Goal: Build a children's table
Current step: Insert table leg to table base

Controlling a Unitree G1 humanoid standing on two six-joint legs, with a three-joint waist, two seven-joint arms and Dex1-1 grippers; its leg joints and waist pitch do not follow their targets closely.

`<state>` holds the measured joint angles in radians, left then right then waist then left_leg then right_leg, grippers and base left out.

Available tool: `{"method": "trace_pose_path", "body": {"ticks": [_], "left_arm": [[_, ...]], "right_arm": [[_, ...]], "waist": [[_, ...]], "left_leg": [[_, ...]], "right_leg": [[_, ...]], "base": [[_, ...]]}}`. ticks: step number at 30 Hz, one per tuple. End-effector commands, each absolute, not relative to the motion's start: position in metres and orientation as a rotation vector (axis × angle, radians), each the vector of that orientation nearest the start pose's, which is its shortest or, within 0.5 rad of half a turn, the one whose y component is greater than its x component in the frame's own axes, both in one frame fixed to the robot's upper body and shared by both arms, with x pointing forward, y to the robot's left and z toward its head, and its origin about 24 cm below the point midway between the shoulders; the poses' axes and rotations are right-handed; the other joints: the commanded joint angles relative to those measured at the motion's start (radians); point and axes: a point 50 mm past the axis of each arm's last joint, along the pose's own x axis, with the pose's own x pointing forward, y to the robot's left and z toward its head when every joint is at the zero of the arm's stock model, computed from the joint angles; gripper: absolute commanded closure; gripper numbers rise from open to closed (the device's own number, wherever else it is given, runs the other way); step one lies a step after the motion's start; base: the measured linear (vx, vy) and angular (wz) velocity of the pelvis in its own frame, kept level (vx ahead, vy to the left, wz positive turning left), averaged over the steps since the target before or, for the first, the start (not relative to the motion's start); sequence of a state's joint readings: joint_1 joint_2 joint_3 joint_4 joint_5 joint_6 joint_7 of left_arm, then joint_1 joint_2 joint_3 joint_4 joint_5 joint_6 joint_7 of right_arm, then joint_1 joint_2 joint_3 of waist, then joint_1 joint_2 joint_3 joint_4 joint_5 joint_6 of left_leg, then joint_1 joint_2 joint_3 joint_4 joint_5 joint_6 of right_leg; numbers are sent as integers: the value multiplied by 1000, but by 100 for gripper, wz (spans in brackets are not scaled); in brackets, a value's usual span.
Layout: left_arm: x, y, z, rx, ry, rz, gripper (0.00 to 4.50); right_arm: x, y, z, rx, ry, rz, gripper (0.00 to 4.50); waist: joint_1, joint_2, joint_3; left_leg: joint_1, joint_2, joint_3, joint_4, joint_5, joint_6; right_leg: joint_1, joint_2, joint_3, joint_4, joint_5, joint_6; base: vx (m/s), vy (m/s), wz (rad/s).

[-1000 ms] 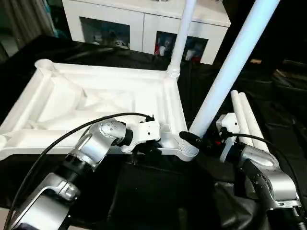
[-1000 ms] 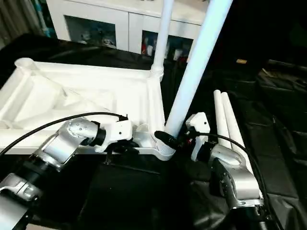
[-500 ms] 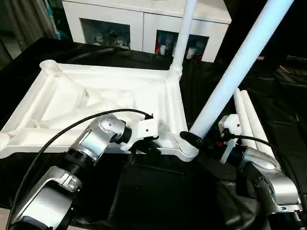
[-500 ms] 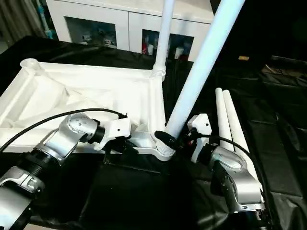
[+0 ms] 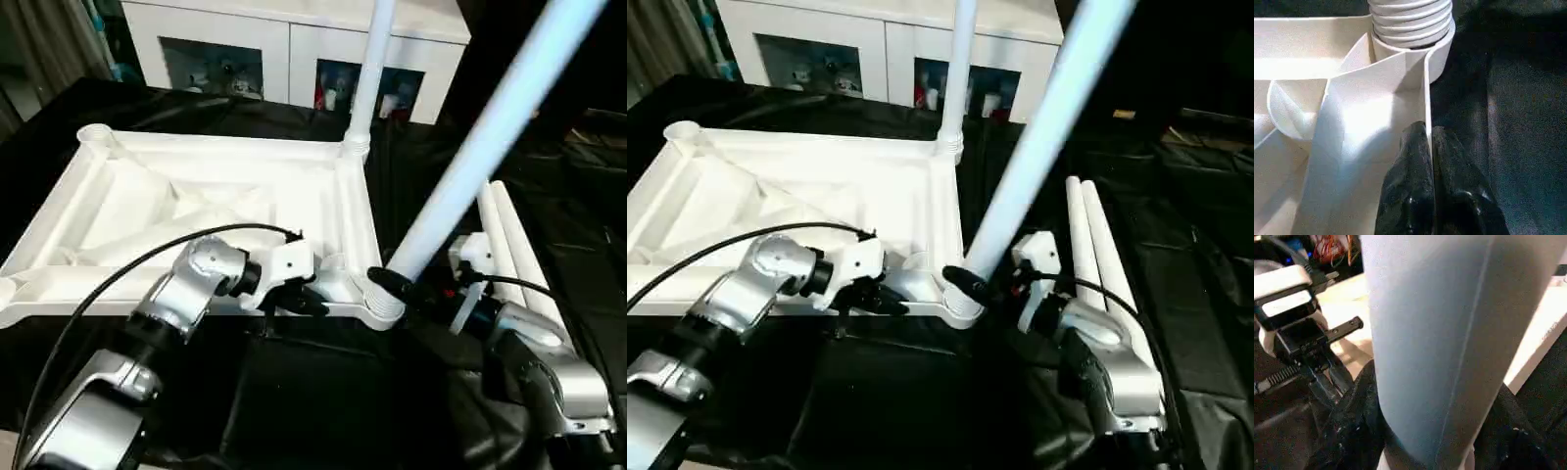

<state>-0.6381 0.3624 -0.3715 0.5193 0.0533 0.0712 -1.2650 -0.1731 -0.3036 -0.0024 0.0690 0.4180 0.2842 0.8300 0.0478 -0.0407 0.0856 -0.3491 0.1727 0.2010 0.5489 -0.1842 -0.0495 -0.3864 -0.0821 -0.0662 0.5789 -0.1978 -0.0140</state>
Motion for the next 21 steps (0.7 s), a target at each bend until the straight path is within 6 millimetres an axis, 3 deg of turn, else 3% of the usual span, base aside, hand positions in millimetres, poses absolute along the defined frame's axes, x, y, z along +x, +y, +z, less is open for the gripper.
{"method": "trace_pose_path", "body": {"ticks": [1, 4, 7, 10, 14, 21], "left_arm": [[304, 108, 56, 440, 393, -1481, 450], [298, 110, 51, 460, 416, -1487, 450], [295, 115, 44, 546, 445, -1488, 450], [294, 117, 40, 602, 470, -1481, 450], [295, 117, 40, 632, 486, -1464, 450], [299, 118, 39, 661, 507, -1453, 450]], "right_arm": [[260, -164, 36, 282, 247, 817, 264], [257, -168, 33, 307, 239, 791, 264], [251, -166, 29, 278, 226, 783, 264], [249, -163, 28, 192, 193, 765, 264], [247, -160, 24, 83, 155, 724, 264], [241, -146, 19, 33, 205, 838, 264]], "waist": [[6, -2, -46], [3, -3, -45], [3, -2, -41], [4, -1, -39], [3, 2, -37], [-1, -1, -33]], "left_leg": [[2, 69, -29, -56, -141, 97], [-2, 71, -30, -57, -136, 101], [2, 69, -28, -58, -155, 98], [2, 70, -30, -62, -182, 74], [4, 70, -31, -66, -209, 57], [4, 71, -35, -73, -277, 38]], "right_leg": [[38, -80, 55, -51, -93, -261], [39, -81, 55, -48, -86, -266], [33, -79, 56, -55, -128, -248], [31, -80, 57, -62, -192, -219], [28, -79, 58, -65, -219, -208], [25, -79, 59, -76, -309, -179]], "base": [[0, 0, 0], [0, 0, 0], [0, 0, 0], [0, 0, 0], [0, 0, 0], [0, 0, 0]]}}
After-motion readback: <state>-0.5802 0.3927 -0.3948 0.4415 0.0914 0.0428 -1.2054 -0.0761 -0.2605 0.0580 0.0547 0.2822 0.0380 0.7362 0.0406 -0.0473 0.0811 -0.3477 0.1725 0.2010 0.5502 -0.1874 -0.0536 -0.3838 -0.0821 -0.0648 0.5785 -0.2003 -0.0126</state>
